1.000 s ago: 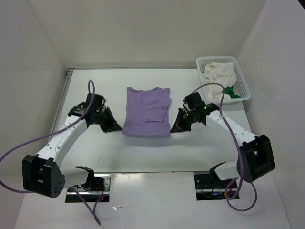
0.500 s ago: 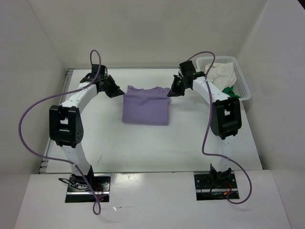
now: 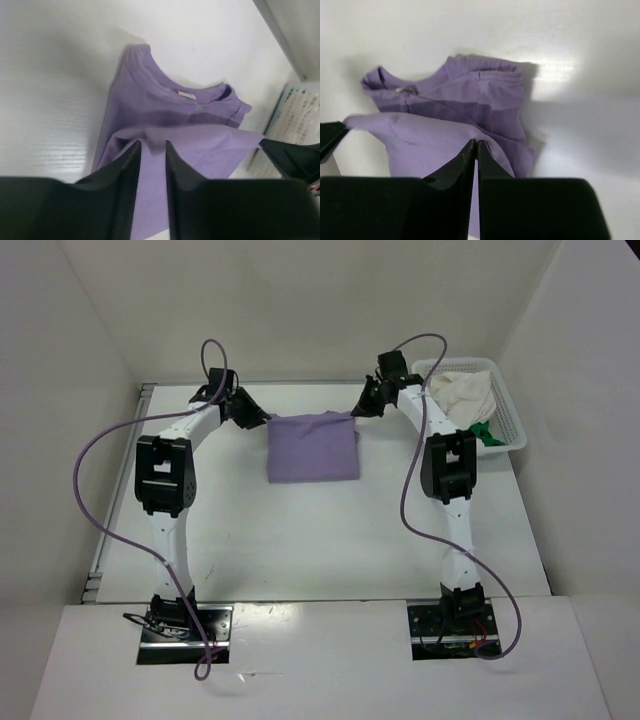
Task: Fold and stack the t-shirts
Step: Fold the long partially folded tshirt into a neat square, then smooth out wrinkles on the folded tshirt
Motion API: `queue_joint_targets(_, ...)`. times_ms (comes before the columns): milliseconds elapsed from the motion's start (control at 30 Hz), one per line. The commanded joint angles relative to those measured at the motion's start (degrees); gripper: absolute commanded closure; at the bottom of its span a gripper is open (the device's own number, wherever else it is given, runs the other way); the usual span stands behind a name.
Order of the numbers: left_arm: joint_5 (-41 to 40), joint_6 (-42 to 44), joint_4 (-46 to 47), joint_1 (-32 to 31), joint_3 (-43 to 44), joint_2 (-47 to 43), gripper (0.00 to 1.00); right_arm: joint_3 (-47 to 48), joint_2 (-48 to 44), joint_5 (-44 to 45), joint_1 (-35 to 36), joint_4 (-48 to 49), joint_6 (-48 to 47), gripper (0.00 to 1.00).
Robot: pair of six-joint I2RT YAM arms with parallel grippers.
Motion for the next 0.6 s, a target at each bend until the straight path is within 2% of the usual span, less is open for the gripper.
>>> queue_joint_targets(0,-1.4,-1.5,3.2,0.3,2.9,1.4,0.63,10.5,4.9,-0.1,-0.5,-2.3,0.9,0.91)
queue_joint_targets(33,-1.4,-1.5,4.4,0.3,2.9,1.4,0.55,11.7,5.4,-0.1,-0.5,-2.9,0.9,0.82)
queue_joint_targets(67,-2.0,-1.5,4.4,0.3,2.9,0.0,0.51,13.1,5.4,-0.8,-0.5,-2.9,1.5,0.78)
queue_joint_targets(133,-2.5,-1.5,6.0,0.3,2.1,-1.9,0.47,13.9,4.8,-1.6,-0.5,-2.9,1.5,0.67)
queue_joint_targets(233,-2.2,-1.5,8.4,0.8,-1.0,-6.4,0.47,15.3,2.6,-1.6,0.0,-3.4,0.9,0.59)
queue_joint_targets(300,-1.7,-1.5,8.9,-1.5,-5.5,-9.1,0.51,12.4,-0.5,-0.4,0.8,-4.2,0.2,0.58)
queue_joint_targets(333,-0.1,-0.5,8.9,-2.5,-7.1,-9.6,0.51,10.2,-2.0,-0.3,1.7,-3.5,-0.3,0.57)
queue_joint_targets(400,1.2,-0.5,10.8,-6.0,-11.0,-10.7,0.51,0.0,-7.2,0.2,3.6,2.3,-0.3,0.57)
queue_joint_targets(433,1.7,-0.5,12.4,-7.1,-14.7,-10.7,0.51,-5.5,-8.4,-1.8,4.1,4.5,0.5,0.63)
queue_joint_targets(467,1.7,-0.5,13.2,-8.7,-16.1,-10.7,0.51,-6.9,-8.4,-3.1,5.0,7.0,0.5,0.77)
queue_joint_targets(567,4.1,-1.4,14.7,-9.3,-19.7,-9.6,0.51,-1.6,-3.8,-7.0,5.7,5.2,0.4,0.96)
